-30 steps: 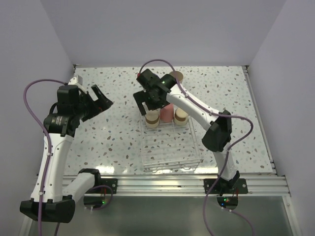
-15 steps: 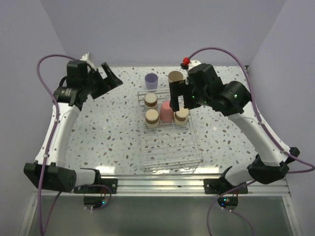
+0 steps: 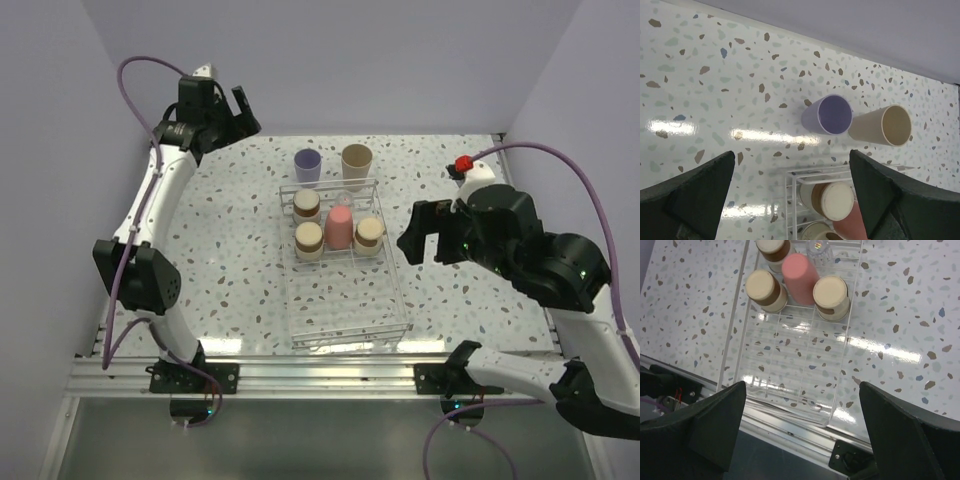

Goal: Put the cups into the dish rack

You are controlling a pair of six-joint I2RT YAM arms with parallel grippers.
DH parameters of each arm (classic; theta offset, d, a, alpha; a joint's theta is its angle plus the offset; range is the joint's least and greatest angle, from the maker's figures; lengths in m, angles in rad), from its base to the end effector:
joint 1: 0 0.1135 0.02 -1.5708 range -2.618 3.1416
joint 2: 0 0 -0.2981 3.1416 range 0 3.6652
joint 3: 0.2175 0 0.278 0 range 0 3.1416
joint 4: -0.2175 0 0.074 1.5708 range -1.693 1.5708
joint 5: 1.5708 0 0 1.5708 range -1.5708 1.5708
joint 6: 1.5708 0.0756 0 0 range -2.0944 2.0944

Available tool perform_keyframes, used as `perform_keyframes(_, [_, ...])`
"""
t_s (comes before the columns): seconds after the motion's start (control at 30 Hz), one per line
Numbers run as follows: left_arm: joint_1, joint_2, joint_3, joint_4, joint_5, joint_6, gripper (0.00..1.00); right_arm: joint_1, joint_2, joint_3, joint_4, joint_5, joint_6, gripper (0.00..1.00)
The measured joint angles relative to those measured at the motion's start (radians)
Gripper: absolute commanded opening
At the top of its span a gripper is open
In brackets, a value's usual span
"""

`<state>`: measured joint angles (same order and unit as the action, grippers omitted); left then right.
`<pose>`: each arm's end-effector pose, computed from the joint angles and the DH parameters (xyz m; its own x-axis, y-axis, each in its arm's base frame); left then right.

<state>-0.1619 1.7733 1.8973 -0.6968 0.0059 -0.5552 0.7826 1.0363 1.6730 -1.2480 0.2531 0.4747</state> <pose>0.4614 -0.0758 0.4175 -0.5421 -0.4455 -0.7125 -0.1408 0.8840 -0.4457 0.1348 0.1073 0.4952 -0.6075 0.0199 -0.7940 -0.2918 0.9242 0.2465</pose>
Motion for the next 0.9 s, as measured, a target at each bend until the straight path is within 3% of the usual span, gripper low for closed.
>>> perform_keyframes(0.13, [0.010,0.044,-0.001,0.063,0.059,0.029,1.00,0.000,0.014,-0.007,-0.003,0.037,0.005,0.98])
perform_keyframes(0.23, [0.018,0.154,0.066,0.111,0.143,0.043,1.00,0.000,0.082,0.022,-0.013,0.049,0.007,0.98])
perform_keyframes(0.5, [0.000,0.367,0.047,0.220,0.314,0.052,0.96,0.000,0.240,0.052,-0.016,0.045,0.024,0.98])
perform_keyframes(0.9, [-0.089,0.511,0.080,0.293,0.385,0.080,0.88,0.000,0.385,0.187,-0.052,0.054,0.009,0.98])
